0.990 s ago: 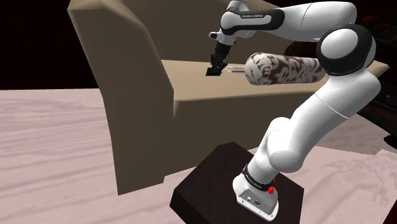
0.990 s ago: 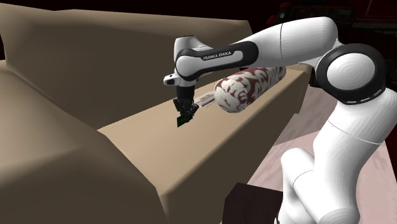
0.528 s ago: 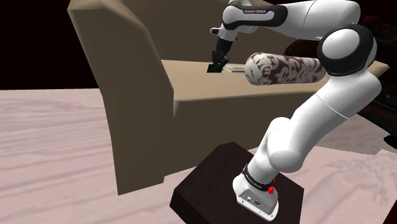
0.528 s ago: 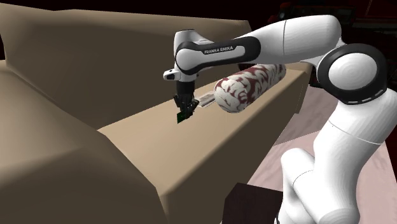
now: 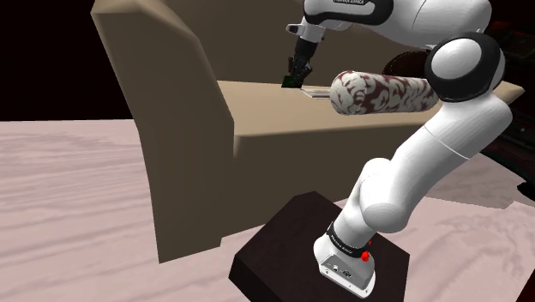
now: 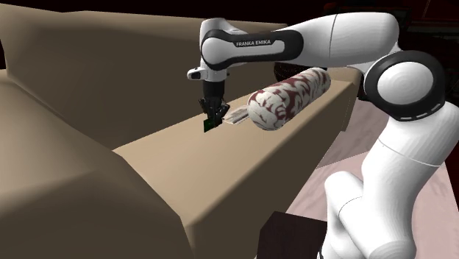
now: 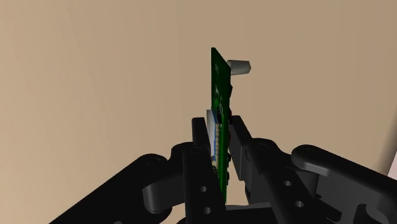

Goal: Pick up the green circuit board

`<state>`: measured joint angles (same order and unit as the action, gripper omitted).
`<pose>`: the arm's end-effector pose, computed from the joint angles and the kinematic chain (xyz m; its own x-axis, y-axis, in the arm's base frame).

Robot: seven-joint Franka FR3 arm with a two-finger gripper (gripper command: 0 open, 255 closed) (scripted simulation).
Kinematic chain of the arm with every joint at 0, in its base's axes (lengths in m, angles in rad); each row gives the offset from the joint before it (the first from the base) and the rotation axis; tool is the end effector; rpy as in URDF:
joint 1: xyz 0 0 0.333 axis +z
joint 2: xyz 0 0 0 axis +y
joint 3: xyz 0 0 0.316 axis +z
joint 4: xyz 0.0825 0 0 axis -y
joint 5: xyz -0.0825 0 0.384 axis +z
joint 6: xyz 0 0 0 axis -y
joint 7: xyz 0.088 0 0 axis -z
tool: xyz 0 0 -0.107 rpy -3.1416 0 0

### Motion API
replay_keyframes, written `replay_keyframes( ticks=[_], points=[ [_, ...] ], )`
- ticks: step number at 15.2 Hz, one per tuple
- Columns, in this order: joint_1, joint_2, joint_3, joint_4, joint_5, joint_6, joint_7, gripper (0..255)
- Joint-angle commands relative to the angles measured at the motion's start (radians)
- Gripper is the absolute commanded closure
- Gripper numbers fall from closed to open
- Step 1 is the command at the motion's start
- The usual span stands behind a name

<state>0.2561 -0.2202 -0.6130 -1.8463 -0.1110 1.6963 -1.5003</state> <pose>0.4608 -0.2127 0.5975 0.3944 0.9188 0.0177 0.9183 -0.3948 0.0306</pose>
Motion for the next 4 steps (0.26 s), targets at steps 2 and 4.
replay_keyframes(
  ticks=[2, 4],
  points=[
    [0.002, 0.006, 0.001, 0.043, 0.004, -0.039, -0.002, 255],
    [0.002, 0.006, 0.001, 0.046, 0.004, -0.041, -0.002, 255]
  ],
)
